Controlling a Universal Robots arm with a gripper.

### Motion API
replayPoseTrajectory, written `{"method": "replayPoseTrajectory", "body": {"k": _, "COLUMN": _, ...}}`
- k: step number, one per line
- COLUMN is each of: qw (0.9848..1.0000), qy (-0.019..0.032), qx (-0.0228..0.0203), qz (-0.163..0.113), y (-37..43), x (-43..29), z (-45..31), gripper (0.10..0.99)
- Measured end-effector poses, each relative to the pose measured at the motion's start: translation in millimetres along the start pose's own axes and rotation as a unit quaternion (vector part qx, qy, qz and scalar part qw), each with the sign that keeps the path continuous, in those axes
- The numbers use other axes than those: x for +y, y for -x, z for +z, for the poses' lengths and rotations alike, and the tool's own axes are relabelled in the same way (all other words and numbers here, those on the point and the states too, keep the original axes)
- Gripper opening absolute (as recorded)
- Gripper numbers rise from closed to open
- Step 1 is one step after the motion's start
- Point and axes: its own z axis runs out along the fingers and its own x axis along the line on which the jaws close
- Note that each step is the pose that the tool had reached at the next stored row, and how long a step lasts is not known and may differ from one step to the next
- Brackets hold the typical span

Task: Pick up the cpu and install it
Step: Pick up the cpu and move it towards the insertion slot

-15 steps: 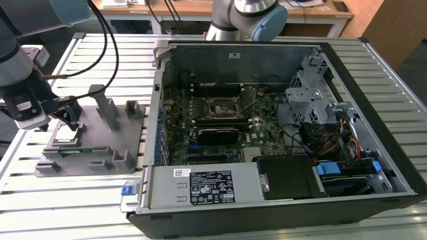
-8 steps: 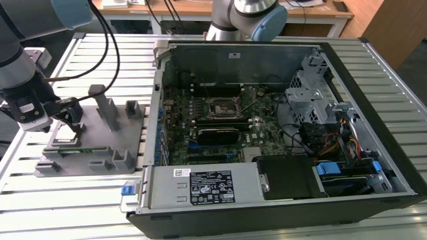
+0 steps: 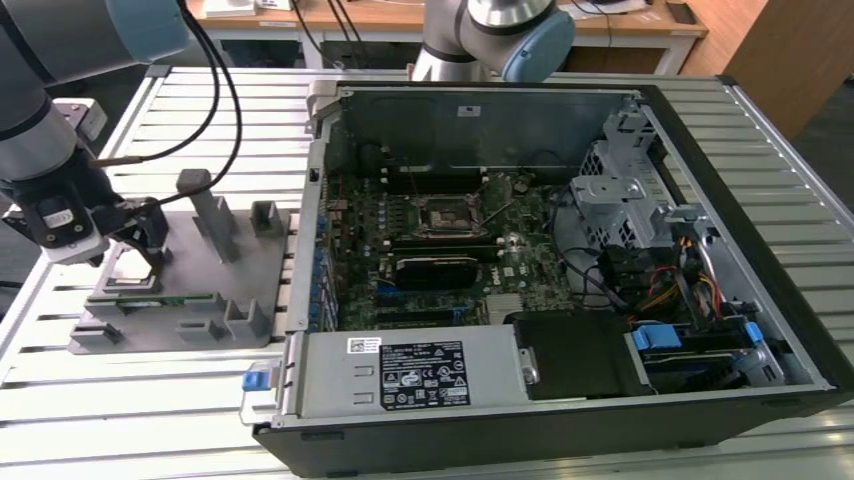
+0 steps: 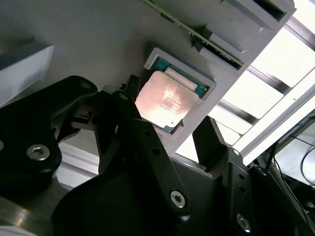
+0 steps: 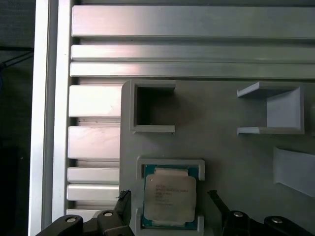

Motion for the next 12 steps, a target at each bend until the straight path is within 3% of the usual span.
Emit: {"method": "replayPoseTrajectory", "body": {"k": 12, "qw": 1.0, "qy": -0.0034, "qx": 0.0, "qz": 0.0, "y": 0.2, "x": 1.4, "z": 7.2, "gripper": 0.706}}
